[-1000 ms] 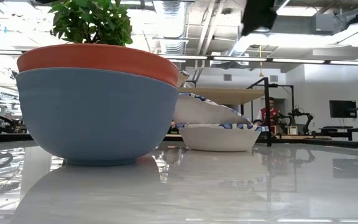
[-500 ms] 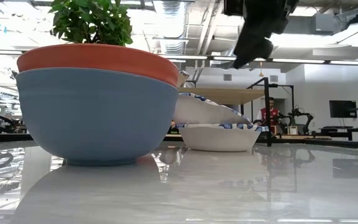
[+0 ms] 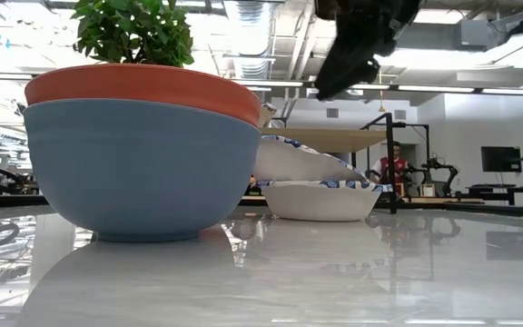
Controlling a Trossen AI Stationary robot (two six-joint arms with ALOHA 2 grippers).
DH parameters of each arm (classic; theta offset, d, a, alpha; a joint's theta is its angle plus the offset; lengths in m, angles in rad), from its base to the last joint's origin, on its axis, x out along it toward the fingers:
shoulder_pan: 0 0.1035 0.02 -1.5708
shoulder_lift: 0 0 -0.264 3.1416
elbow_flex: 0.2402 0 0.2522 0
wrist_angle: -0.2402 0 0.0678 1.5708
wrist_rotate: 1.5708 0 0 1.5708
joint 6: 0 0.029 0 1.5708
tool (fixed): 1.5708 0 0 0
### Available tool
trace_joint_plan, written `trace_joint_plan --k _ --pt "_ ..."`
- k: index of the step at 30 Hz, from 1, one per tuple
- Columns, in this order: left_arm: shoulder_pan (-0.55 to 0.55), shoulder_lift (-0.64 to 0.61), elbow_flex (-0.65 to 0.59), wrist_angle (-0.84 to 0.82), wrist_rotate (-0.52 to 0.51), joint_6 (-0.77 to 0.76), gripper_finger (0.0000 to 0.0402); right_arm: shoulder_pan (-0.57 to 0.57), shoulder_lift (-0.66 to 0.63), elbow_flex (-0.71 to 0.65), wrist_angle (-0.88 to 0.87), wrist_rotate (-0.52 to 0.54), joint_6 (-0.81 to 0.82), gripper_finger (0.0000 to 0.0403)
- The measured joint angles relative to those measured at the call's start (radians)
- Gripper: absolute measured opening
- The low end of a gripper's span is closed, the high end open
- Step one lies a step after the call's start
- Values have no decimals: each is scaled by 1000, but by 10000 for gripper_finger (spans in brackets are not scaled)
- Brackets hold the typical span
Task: Place and stack bowls onto a shelf
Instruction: Stack the white bowl on top of the white bowl on the shelf
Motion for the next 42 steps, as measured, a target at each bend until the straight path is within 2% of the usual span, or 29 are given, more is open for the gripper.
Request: trace_joint_plan --k 7,13,23,28,32,38,42 --pt "0 -7 0 -1 -86 64 158 -11 49 4 102 -20 -28 217" --pt "0 -2 0 -3 -78 71 158 -14 81 -1 110 -34 -22 217" --pt "0 -13 0 -85 -76 52 158 15 115 10 153 -48 113 217" --pt "0 -12 0 -121 -51 25 158 23 112 66 136 -48 80 217" --pt "0 -12 0 -121 -54 5 158 23 110 129 57 -47 24 217" --pt "0 -12 0 -113 -154 -58 158 36 110 147 -29 -31 -18 217" --pt "0 -12 0 -113 -166 -71 158 56 111 147 -55 48 -49 217"
